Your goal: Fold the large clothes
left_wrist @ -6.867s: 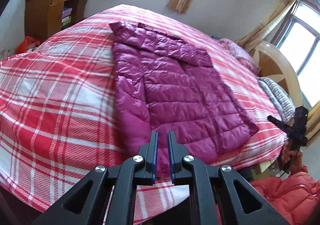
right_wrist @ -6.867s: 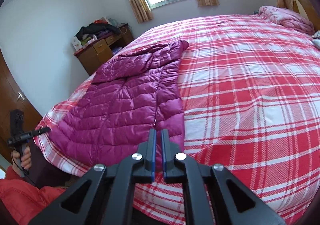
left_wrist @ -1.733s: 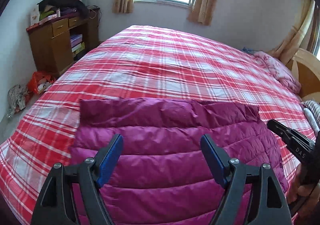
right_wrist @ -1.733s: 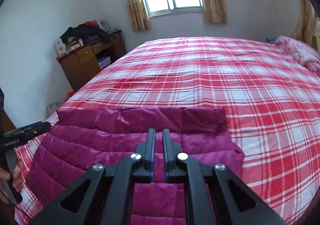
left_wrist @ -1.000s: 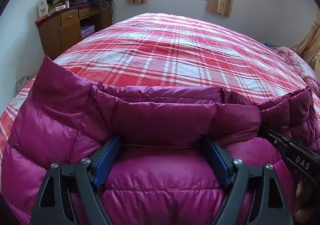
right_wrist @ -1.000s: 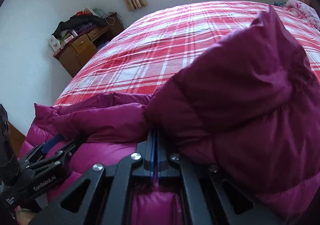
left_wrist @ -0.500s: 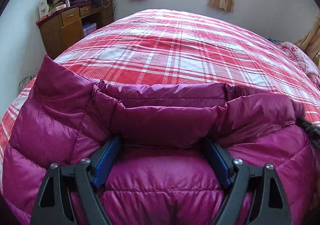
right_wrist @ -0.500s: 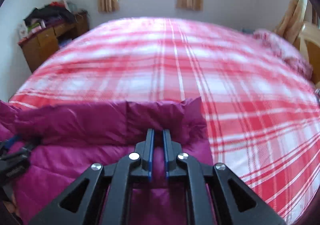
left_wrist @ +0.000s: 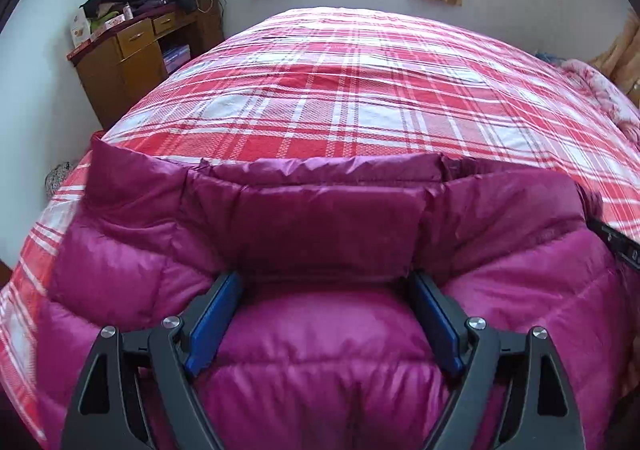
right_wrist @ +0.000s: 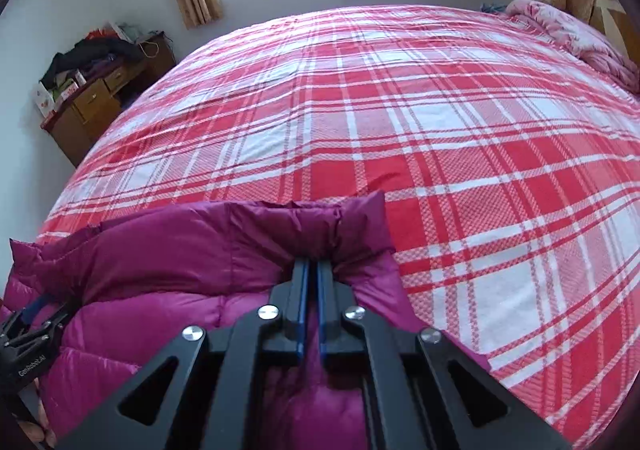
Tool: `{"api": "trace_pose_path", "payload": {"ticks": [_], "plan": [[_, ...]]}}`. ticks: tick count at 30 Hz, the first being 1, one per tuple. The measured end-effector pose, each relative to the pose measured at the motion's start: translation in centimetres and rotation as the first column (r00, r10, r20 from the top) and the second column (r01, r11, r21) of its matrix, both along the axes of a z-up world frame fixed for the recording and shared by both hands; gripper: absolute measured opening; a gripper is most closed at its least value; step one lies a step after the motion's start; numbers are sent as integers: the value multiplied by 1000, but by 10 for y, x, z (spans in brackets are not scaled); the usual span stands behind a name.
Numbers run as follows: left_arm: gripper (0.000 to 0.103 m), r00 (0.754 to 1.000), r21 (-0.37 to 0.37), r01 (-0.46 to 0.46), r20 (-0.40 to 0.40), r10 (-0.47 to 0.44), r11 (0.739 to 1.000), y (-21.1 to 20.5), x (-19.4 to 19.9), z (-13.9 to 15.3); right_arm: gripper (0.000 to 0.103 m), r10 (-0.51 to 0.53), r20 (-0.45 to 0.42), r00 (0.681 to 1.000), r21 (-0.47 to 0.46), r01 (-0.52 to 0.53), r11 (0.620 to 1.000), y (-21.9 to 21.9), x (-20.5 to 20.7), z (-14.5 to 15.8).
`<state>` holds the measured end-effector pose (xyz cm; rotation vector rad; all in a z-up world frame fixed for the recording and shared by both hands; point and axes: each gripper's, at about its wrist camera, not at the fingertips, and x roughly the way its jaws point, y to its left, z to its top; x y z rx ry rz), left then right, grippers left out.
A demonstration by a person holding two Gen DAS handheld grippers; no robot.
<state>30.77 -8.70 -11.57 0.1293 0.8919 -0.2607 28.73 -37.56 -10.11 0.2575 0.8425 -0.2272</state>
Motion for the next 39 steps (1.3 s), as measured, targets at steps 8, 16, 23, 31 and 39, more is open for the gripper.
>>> {"api": "trace_pose_path", "payload": {"ticks": [8,16,23,31,39], "plan": [[85,996,-135,-55,59,63,989,92,-79,49,8,134,274,953,6,-141,990,75,-95,64],[85,978,-176,-160,107,180,971,150,-123,42,8,266,213,940,52,-283,958,176,-80,20],[85,978,-290,-183,40,203,939,166,-128,21,3,258,128,958,69,-269,961,182,-63,-22],[85,957,-414,-251,27,288,875,169,-154,5,2,262,118,958,55,-270,961,184,-63,-26],[85,945,-494,-281,5,326,823,171,-187,-3,2,263,119,957,59,-271,961,185,-62,-27]]}}
